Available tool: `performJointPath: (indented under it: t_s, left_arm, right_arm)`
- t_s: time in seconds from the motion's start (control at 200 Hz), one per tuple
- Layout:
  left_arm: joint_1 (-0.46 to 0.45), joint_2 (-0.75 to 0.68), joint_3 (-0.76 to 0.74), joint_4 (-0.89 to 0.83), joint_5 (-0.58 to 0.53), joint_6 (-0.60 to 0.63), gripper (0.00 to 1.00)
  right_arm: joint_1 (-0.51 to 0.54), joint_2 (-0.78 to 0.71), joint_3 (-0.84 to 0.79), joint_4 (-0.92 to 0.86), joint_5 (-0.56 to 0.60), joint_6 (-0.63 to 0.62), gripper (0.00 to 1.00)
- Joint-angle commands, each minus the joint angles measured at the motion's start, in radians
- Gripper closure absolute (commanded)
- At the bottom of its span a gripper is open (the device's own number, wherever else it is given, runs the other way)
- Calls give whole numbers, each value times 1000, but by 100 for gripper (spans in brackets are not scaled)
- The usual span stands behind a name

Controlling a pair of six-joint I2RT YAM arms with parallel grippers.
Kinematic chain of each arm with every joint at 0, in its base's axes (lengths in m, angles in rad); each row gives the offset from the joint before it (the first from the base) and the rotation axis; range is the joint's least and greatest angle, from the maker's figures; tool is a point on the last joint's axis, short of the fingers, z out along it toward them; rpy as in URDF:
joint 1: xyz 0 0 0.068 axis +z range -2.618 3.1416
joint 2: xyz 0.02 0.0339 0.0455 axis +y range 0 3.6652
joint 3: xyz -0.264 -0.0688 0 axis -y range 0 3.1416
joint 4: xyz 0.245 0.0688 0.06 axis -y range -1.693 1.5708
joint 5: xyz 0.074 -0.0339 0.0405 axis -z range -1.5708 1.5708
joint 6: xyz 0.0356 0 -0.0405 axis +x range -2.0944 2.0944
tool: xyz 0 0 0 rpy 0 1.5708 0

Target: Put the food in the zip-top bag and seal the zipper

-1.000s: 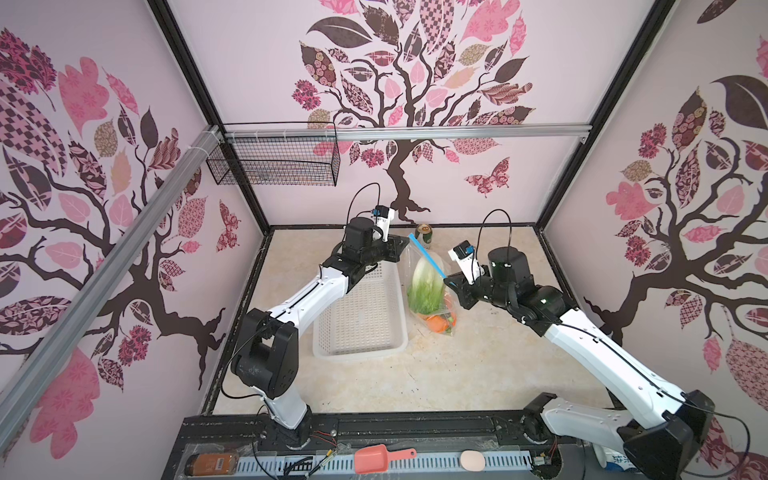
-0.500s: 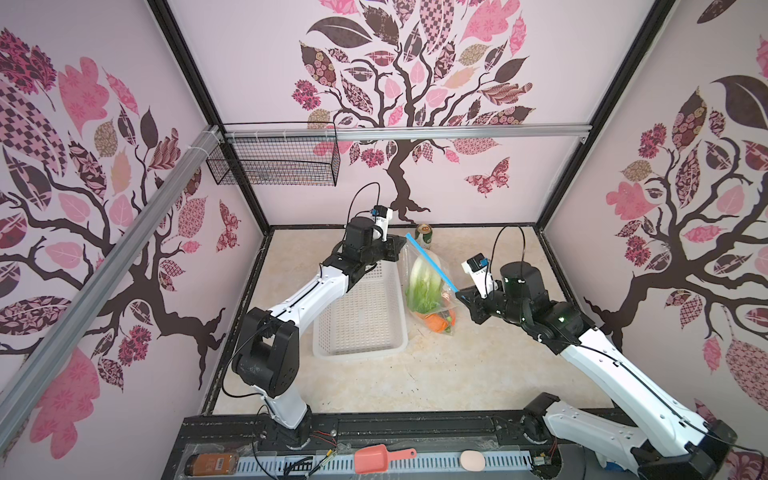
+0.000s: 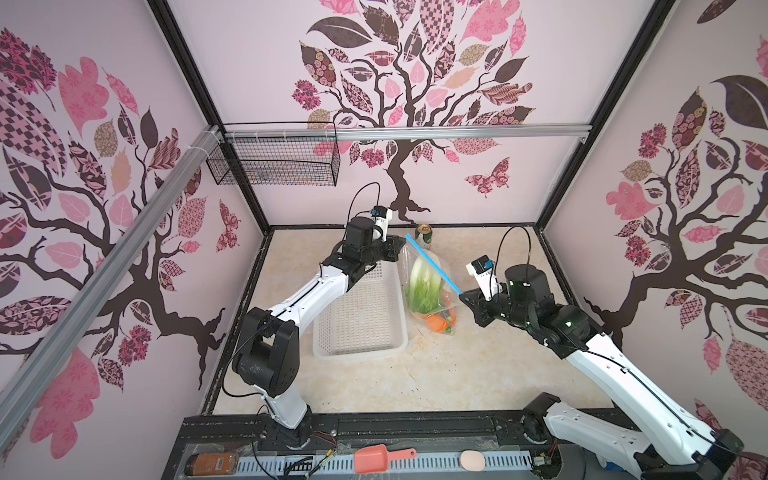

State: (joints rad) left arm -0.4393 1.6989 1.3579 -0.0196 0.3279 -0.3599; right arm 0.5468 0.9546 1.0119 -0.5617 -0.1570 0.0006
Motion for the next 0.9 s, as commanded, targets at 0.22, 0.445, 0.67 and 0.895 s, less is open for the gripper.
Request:
performJointPath:
  t_s: [0.22,0.445,0.67,0.895]
  left_arm:
    - [4,24,48,84,42,49,100]
    - [-20,24,50,75,50,82,100]
    - [-21,18,46,78,56,76,100]
    - [-18,3,71,35,32,75,70]
  right_arm:
    - [5,38,44,139,3,0,35]
    - [5,207,85,322,63,-41,34]
    - [4,382,134,356,66,-63,52]
    - [4,392,176,350,-8,4,100]
